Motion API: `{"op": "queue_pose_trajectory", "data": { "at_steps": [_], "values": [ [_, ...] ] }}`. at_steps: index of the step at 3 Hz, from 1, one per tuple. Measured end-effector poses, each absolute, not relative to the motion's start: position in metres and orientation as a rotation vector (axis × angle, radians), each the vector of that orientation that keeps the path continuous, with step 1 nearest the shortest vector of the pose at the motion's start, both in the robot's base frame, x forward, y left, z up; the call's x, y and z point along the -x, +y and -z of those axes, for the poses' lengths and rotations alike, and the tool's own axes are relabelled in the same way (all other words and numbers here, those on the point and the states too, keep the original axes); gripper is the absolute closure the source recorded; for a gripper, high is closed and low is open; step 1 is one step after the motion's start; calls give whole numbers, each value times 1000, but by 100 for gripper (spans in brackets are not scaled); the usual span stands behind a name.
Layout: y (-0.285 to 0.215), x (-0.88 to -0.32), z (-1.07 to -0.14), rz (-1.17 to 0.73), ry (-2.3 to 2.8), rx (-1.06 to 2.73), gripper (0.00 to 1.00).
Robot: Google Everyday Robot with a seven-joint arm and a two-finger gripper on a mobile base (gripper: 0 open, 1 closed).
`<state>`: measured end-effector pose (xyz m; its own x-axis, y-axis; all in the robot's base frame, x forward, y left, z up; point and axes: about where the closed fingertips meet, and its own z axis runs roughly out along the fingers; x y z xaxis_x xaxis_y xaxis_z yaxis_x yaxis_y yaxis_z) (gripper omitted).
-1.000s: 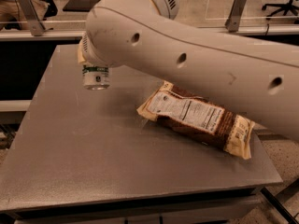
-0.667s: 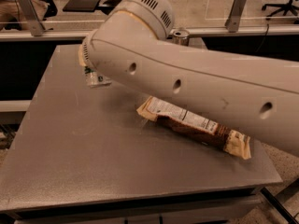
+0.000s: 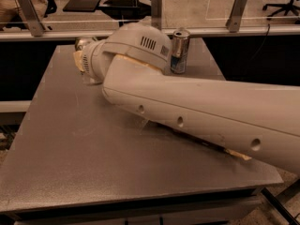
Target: Place 7up can upright
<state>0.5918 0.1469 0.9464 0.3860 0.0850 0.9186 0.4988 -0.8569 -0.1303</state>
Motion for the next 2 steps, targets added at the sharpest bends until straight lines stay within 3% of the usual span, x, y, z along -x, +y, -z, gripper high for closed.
{"op": "queue_pose_trajectory", "data": {
  "at_steps": [2],
  "values": [
    [163, -601, -943, 1538, -567, 2131, 100]
  ]
}}
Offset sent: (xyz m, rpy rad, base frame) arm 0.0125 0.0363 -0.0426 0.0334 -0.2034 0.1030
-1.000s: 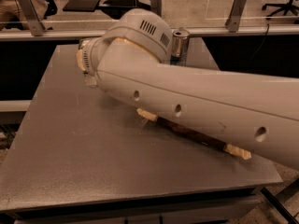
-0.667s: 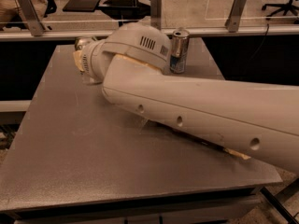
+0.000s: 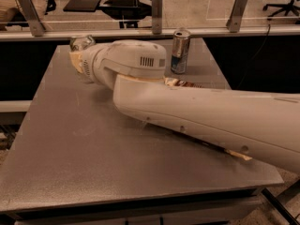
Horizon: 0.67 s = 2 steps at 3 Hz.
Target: Place 7up can upright
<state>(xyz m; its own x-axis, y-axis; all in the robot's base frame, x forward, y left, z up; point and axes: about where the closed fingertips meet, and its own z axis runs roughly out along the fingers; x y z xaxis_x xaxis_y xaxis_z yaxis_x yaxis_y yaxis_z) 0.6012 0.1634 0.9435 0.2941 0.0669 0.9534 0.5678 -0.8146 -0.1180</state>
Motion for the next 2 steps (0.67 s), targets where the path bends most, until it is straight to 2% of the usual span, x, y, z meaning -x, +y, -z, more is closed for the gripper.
{"op": "queue_pose_trajectory", "data": {
  "at_steps": [2],
  "values": [
    [180, -603, -901, 1571, -531, 2091, 100]
  ]
}}
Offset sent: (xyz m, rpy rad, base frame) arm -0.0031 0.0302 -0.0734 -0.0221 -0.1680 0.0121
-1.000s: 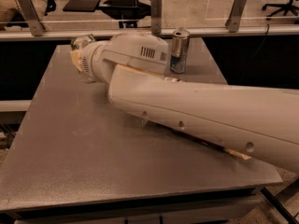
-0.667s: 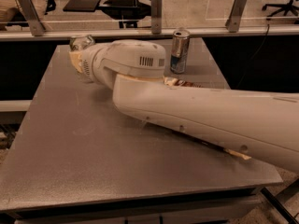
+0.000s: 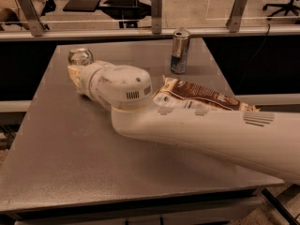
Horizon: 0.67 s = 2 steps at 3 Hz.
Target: Place 7up can upright
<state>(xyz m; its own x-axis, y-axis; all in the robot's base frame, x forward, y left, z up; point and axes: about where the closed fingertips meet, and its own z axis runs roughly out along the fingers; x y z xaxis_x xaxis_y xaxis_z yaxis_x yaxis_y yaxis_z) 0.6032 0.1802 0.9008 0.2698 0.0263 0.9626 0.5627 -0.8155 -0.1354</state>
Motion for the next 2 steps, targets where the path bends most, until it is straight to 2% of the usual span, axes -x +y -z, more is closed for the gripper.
{"op": "queue_pose_trajectory", "data": {
  "at_steps": [2],
  "values": [
    [192, -596, -885, 1664, -560, 2048, 100]
  ]
}}
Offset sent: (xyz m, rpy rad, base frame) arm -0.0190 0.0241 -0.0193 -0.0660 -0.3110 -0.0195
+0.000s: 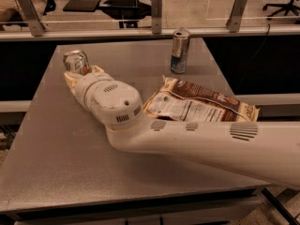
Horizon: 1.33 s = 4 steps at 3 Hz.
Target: Place 7up can upright
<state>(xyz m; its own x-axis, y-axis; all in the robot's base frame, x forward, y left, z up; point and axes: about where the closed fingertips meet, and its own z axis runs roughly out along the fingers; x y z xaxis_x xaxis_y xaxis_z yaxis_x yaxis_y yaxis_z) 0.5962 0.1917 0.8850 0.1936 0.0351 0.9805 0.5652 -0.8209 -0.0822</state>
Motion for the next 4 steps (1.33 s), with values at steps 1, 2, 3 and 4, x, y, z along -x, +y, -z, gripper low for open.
{"op": "queue_pose_trajectory", "data": {
  "at_steps": [1, 2, 3, 4],
  "values": [
    [195, -596, -897, 1732, -615, 2010, 100],
    [195, -596, -897, 1732, -615, 2010, 100],
    [195, -598, -897, 1757, -619, 1975, 100],
    [199, -602, -897, 1810, -626, 1878, 100]
  ]
}}
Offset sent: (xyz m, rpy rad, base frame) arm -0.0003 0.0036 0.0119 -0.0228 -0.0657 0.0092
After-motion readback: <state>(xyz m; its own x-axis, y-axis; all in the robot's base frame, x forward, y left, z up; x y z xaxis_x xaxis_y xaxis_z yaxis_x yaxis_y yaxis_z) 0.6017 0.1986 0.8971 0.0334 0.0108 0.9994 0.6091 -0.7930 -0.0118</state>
